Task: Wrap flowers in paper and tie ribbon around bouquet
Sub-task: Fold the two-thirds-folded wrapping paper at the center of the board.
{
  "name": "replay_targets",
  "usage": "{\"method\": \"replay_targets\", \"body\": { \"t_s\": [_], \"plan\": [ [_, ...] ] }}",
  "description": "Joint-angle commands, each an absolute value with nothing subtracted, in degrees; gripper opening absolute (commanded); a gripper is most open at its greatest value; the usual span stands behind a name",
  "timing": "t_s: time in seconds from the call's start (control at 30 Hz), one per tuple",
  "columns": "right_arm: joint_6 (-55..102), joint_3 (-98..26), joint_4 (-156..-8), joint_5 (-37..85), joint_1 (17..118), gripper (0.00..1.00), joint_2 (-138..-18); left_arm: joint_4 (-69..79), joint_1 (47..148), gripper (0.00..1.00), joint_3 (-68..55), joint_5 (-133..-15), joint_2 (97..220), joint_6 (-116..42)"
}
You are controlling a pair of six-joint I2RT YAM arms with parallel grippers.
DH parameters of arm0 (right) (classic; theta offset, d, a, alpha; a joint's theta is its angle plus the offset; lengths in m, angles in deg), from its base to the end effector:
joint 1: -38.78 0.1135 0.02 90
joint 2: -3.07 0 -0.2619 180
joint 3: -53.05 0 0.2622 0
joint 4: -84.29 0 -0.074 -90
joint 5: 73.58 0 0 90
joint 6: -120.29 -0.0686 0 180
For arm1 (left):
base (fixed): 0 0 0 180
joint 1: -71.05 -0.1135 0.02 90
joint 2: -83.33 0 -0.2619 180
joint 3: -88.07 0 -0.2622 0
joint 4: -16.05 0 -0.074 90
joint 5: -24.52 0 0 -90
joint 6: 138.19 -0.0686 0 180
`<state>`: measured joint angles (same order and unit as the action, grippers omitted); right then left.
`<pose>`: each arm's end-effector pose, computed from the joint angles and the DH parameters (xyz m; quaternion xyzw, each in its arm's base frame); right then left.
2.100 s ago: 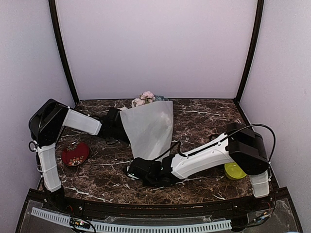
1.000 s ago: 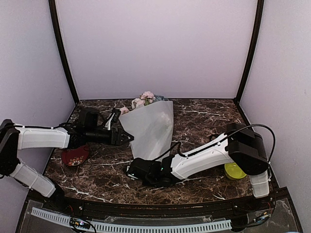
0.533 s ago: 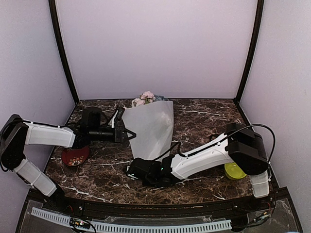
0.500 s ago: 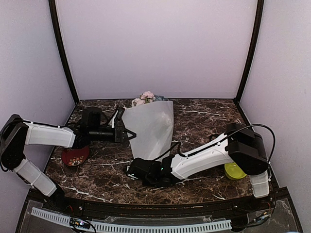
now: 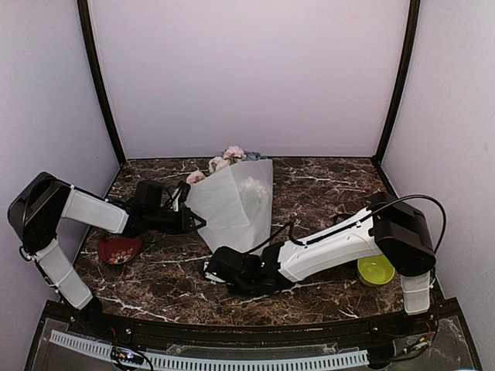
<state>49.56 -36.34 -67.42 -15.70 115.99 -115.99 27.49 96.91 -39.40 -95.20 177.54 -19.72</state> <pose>0.1341 0.4260 0.1007 -0.6381 0.6721 -0.1042 0.3608 0.3005 -0.1835 0.1331 0.1086 0.8408 -0.4177 0.3269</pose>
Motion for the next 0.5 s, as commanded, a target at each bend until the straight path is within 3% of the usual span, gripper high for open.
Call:
{"method": "replay_targets", "body": {
  "t_s": [0.0, 0.27, 0.47],
  "plan": [
    [48.78, -34.6, -65.33, -12.14, 115.98, 0.49, -112.61, 27.36, 96.5, 0.0, -39.92, -89.77, 180.18, -22.12],
    [47.21, -29.41, -63.87, -3.46, 116.09, 0.62, -103.09, 26.13, 96.34, 0.0, -39.16, -87.82, 186.96, -23.2],
    [45.71, -29.32, -60.23, 10.58, 113.19, 0.62, -94.87, 26.99, 96.34, 0.0, -39.83, -88.11, 188.12, -23.35]
  ]
}}
